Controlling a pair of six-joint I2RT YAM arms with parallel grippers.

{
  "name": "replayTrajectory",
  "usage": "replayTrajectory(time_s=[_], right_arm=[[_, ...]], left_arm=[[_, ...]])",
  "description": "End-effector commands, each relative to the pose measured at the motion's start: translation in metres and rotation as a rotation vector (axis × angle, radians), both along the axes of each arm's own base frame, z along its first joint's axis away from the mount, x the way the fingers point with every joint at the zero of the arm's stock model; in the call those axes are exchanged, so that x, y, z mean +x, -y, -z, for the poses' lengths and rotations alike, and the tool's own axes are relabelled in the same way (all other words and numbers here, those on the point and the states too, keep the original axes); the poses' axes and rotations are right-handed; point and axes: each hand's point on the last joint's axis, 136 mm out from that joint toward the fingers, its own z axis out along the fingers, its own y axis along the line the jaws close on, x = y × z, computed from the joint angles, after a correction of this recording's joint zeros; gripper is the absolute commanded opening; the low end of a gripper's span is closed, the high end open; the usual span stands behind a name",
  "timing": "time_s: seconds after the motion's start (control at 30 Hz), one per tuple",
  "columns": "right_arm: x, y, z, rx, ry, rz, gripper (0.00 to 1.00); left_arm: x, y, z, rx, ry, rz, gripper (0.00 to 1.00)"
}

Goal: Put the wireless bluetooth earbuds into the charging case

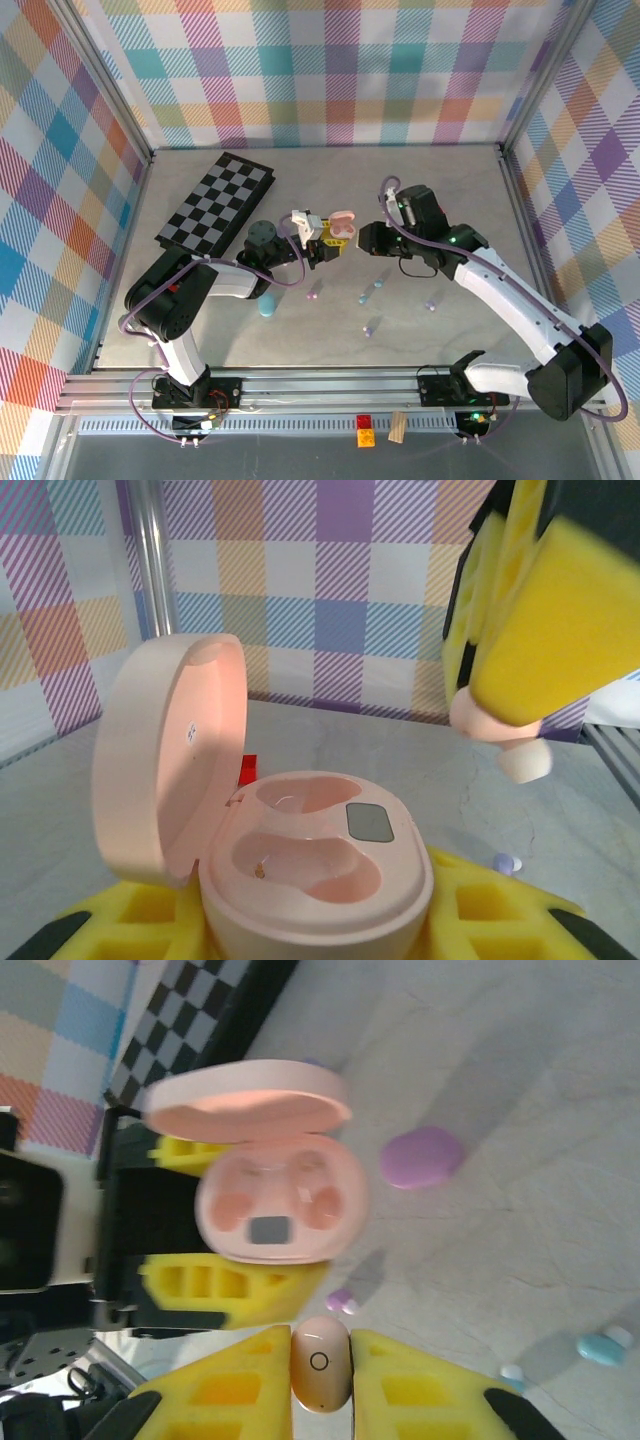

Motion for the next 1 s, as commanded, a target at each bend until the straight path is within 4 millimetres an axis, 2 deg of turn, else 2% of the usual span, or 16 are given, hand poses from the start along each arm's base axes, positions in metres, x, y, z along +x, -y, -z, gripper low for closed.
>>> replayTrajectory(time_s=[0.0, 0.43, 0.77, 0.97], right_arm=[[0.010, -0.010, -0.011, -0.011, 0.047, -0.019, 0.17], [0.028, -0.034, -0.019, -0.003, 0.072, -0.076, 0.17], [0.024, -0.048, -0.012, 0.007, 0.046, -0.119, 0.17], [0.020, -0.049, -0.007, 0.009, 0.026, -0.126, 0.17]], left_arm=[[-0.004, 0.004, -0.012, -0.014, 0.087, 0.014, 0.28], [-0.012, 0.009, -0.016, 0.029, 0.113, 0.015, 0.27], [-0.016, 0.009, -0.027, 0.021, 0.124, 0.012, 0.27], [-0.016, 0.009, -0.029, 0.018, 0.126, 0.008, 0.27]])
